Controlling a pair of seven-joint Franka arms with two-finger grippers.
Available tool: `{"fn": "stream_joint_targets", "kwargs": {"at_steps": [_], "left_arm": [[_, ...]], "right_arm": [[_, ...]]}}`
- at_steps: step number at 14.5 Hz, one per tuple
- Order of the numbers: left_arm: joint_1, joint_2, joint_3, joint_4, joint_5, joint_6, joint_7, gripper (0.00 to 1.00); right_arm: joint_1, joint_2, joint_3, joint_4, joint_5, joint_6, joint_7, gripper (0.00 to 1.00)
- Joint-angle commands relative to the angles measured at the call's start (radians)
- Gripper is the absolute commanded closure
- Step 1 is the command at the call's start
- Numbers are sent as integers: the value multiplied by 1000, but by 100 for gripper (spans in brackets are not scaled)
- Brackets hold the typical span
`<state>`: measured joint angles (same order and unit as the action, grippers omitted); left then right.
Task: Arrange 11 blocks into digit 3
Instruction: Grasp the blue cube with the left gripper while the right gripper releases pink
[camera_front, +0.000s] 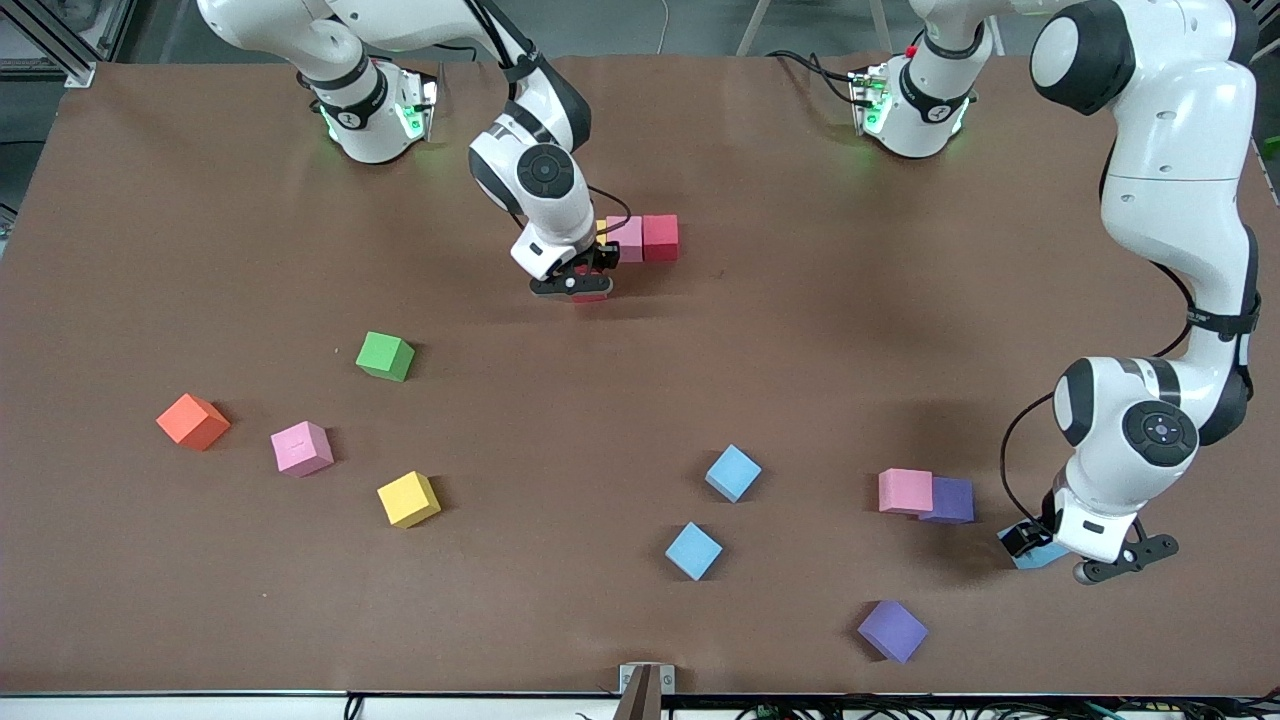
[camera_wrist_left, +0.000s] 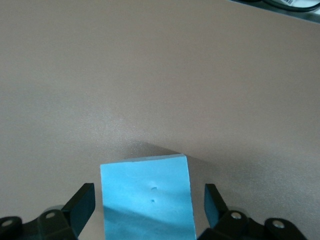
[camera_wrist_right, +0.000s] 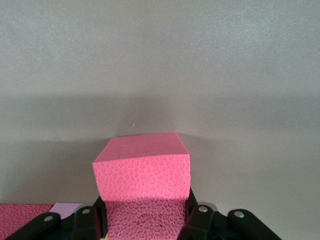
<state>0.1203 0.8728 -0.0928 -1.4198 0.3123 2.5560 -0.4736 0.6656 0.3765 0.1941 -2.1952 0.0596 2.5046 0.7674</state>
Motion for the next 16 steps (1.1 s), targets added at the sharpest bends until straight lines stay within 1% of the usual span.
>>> {"fn": "stream_joint_targets", "kwargs": {"at_steps": [1,2,3,5,6,8,9,10,11,16], "left_arm": [[1,9,-1,24,11,4,-10,54],[1,8,-1,24,10,3,-11,65],[1,5,-2,24,5,-2,-11,71],[-7,-6,-2,24,-34,-5,-16,76],[-10,-21,-1,24,-53,-11,-14,76],[-11,-57,-1,25,-65,-110,-16,77],[-13,-69,-2,25,-65,-159,-17,77],[-14,-92,-4,25,-65,-198,-25,77],[-27,-109,-4,25,-65,-229,-49,77],[-80,-192,-7,25,-64,-374,-193,77]], "right_arm": [[14,-33,-5,-37,16,14,13,88],[14,-33,-5,-37,16,14,15,88],[14,-31,-5,-37,16,14,15,88],[14,-28,-5,-37,16,16,15,88],[14,-28,-5,-37,16,16,15,88],[14,-28,-5,-37,16,16,15,87],[14,-28,-5,-35,17,13,16,72],[14,-28,-5,-32,17,8,16,18],[14,-31,-5,-26,17,5,16,0],[-1,-53,-9,20,17,0,13,0]]}}
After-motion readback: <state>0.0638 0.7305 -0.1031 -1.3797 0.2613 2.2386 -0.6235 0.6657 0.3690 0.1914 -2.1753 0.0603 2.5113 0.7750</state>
